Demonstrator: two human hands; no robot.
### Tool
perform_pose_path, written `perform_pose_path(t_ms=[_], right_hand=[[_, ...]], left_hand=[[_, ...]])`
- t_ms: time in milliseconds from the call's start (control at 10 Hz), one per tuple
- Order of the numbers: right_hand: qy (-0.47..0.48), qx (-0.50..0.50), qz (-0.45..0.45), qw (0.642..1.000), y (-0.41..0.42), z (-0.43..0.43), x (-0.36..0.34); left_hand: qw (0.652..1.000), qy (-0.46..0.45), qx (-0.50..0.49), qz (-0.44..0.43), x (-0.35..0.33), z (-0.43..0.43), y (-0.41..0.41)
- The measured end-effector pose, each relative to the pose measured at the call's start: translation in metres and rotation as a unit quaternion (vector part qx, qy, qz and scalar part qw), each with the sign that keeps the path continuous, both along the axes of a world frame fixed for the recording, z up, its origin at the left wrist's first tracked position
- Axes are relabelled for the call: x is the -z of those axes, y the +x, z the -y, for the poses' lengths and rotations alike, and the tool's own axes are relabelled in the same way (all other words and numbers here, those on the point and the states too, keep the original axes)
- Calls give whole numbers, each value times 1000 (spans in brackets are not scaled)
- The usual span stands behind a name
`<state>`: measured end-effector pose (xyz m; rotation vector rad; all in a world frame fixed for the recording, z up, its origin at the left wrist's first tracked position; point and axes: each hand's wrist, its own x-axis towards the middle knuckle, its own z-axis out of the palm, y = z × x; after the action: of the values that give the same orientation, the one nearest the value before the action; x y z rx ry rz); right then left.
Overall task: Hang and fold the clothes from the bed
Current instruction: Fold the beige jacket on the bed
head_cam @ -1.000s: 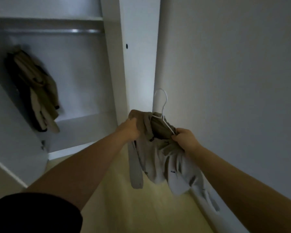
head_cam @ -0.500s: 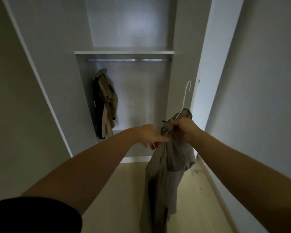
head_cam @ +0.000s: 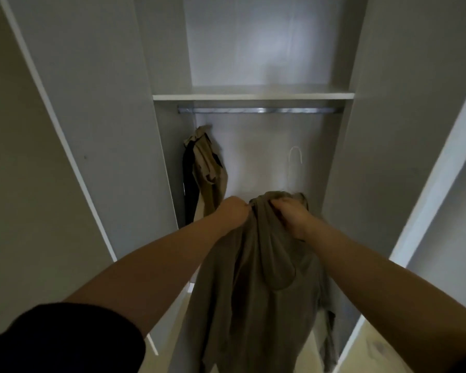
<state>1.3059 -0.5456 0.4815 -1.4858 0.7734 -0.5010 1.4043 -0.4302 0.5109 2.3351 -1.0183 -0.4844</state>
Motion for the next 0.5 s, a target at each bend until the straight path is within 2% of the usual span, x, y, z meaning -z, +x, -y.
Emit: perform_pose_path(t_ms=[100, 200, 300, 500], right_hand=[[-127, -44, -80, 988, 46, 45, 8], [-186, -80, -112, 973, 92, 78, 15], [-245, -87, -136, 956, 140, 103, 13], [-325, -14, -140, 935, 257, 172, 5]], left_hand=[[999, -24, -36, -6, 2, 39, 59], [992, -56, -102, -57, 4, 67, 103], [997, 32, -53, 38, 10, 105, 164], [992, -49, -100, -57, 7, 180, 282]])
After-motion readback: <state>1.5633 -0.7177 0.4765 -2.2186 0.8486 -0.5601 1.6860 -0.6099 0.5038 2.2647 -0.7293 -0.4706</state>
